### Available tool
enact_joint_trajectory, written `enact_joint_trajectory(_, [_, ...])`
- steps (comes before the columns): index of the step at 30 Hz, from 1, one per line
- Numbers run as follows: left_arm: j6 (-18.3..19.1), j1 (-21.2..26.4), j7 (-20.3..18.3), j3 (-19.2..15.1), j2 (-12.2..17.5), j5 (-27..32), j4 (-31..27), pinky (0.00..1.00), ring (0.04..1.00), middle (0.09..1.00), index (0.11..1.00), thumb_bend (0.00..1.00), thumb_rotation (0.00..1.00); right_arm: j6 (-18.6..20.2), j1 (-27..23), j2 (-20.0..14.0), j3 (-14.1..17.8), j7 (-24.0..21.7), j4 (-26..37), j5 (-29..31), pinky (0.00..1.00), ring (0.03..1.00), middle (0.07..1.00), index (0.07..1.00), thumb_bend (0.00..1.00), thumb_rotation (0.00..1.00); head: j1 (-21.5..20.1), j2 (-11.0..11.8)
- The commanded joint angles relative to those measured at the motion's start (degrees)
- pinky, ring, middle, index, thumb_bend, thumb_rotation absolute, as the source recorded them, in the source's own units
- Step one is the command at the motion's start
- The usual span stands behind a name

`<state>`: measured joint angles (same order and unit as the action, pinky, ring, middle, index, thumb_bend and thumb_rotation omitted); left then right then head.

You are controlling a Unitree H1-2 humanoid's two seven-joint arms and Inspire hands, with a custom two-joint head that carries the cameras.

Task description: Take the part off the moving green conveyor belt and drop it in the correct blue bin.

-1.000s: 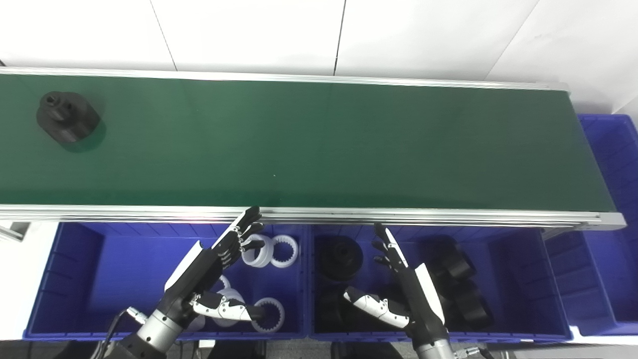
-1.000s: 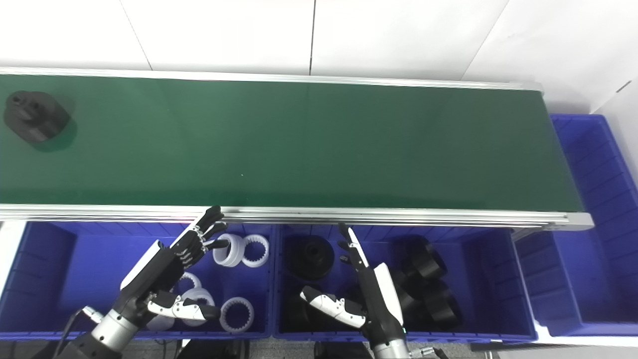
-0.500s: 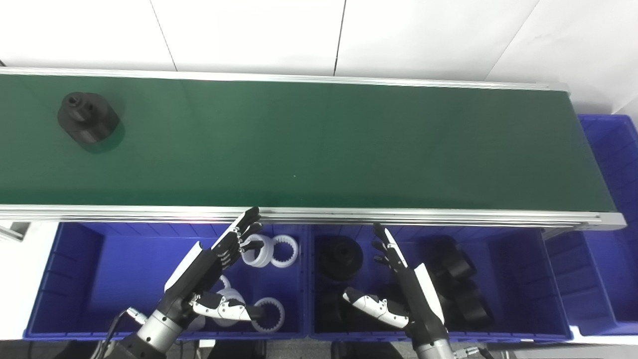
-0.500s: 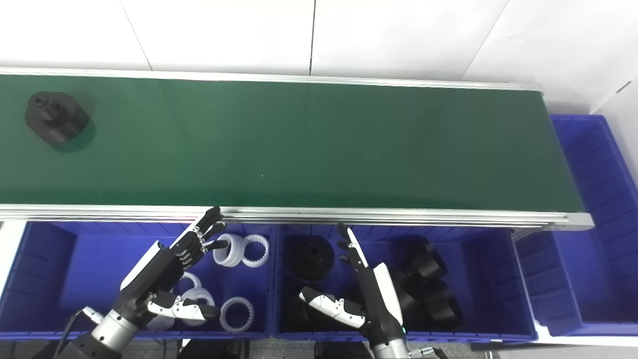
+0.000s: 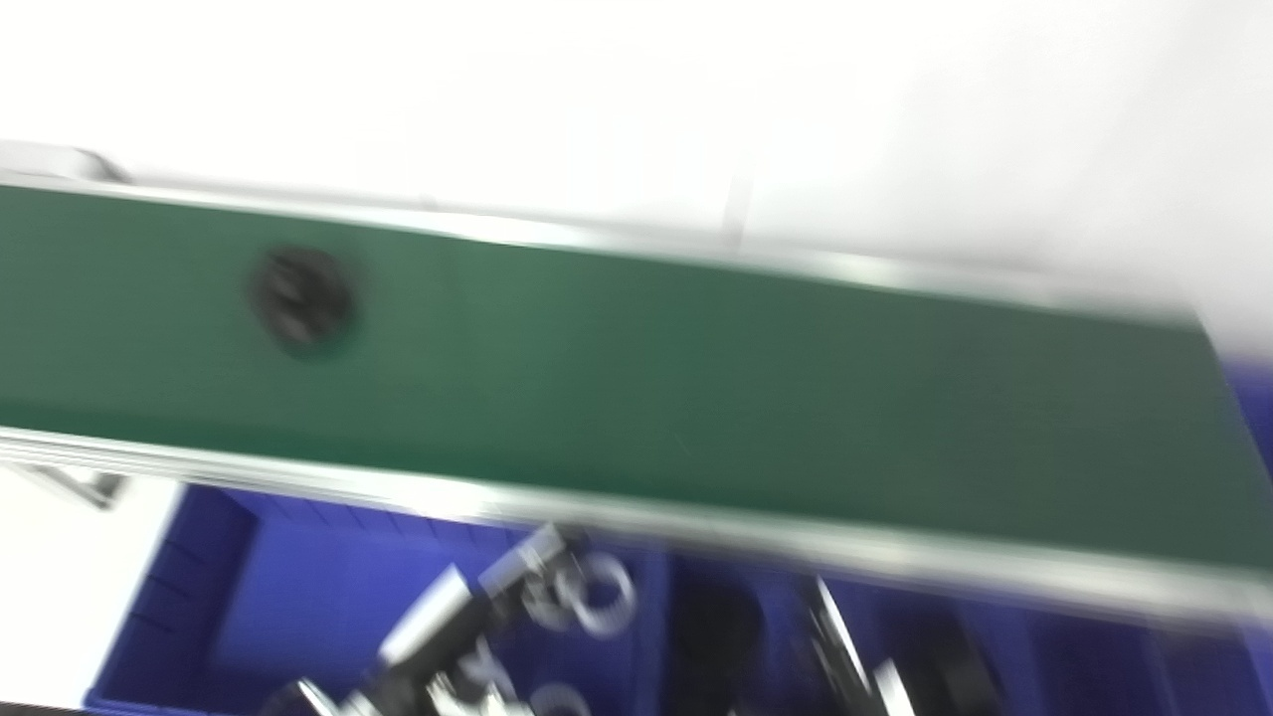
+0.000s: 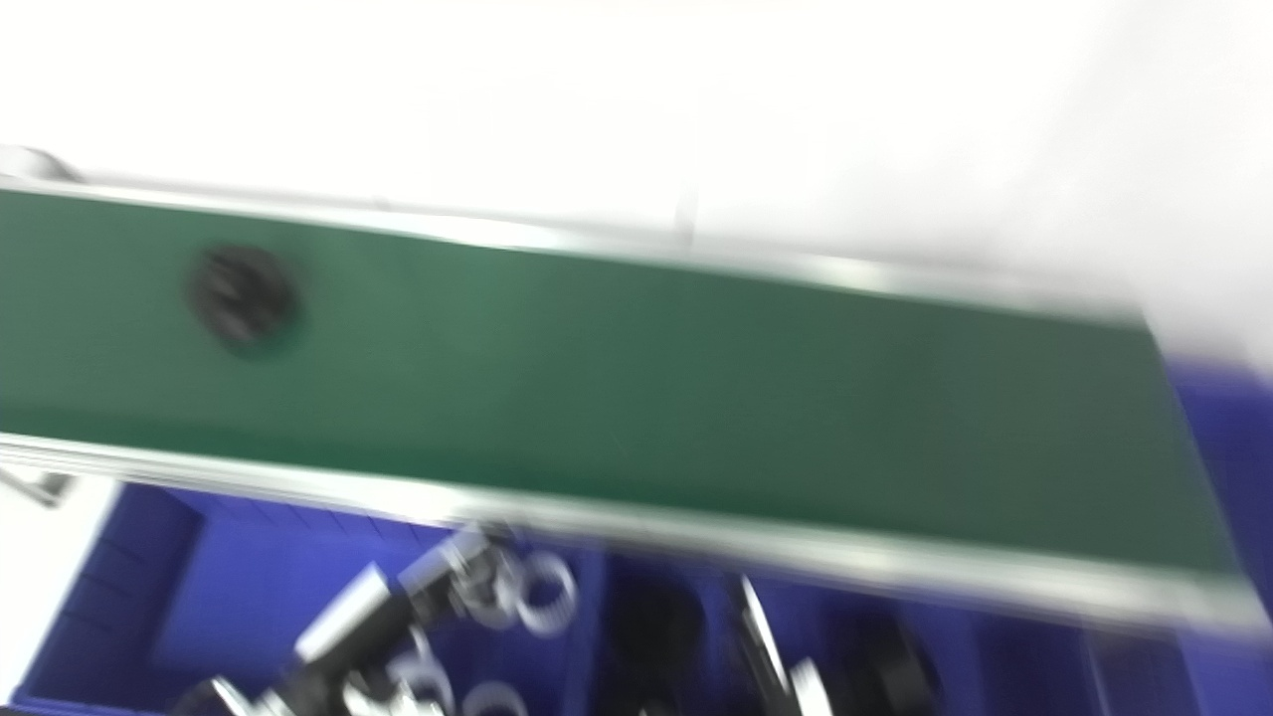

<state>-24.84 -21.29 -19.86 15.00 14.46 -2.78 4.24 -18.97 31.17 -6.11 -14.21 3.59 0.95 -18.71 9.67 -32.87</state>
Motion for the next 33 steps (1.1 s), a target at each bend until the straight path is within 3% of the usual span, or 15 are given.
enact_joint_trajectory(1, [-2.1, 1.6, 1.2, 0.7, 0.2, 0.6, 0.5, 0.80, 0.889, 0.941, 0.945, 0.89, 0.28, -3.8, -0.3, 0.0, 0.3, 0.5, 0.0, 1.0, 0.89, 0.955, 0.996, 1.000, 0.79, 0.55, 0.8, 0.9])
enact_joint_trajectory(7, [-2.1, 1.2, 6.2, 2.4, -0.2, -1.7, 0.6, 0.77, 0.871, 0.911, 0.900, 0.92, 0.29, -3.9, -0.6, 0.1, 0.6, 0.4, -0.8, 1.3, 0.92, 0.971, 1.000, 1.000, 0.79, 0.54, 0.7, 3.1])
enact_joint_trajectory(12, [-2.1, 1.7, 7.9, 3.8, 0.4, -1.4, 1.3, 0.76, 0.859, 0.895, 0.893, 0.92, 0.28, -6.8, -0.6, 0.5, 0.9, 2.2, -0.4, -0.1, 0.89, 0.961, 0.991, 1.000, 0.78, 0.50, 0.4, 3.6])
enact_joint_trajectory(20, [-2.1, 2.8, 12.5, 6.5, 1.8, -3.2, 1.9, 0.72, 0.834, 0.891, 0.887, 0.92, 0.31, -7.9, -0.2, 0.3, -1.1, 5.1, 11.8, -3.5, 0.84, 0.942, 0.971, 1.000, 0.80, 0.52, -0.5, 3.6])
enact_joint_trajectory(25, [-2.1, 3.5, 14.2, 7.9, 2.5, -3.5, 1.9, 0.75, 0.838, 0.884, 0.881, 0.93, 0.32, -7.8, -4.4, 0.9, -0.5, 4.7, 18.8, -4.9, 0.81, 0.909, 0.951, 1.000, 0.78, 0.51, -1.5, 3.8])
enact_joint_trajectory(33, [-2.1, 5.0, 18.1, 11.0, 4.1, -4.5, 2.6, 0.74, 0.836, 0.884, 0.883, 0.91, 0.33, 4.7, -14.8, 1.2, 1.9, -3.2, 27.9, -7.0, 0.77, 0.893, 0.948, 0.999, 0.83, 0.57, -3.9, 3.3])
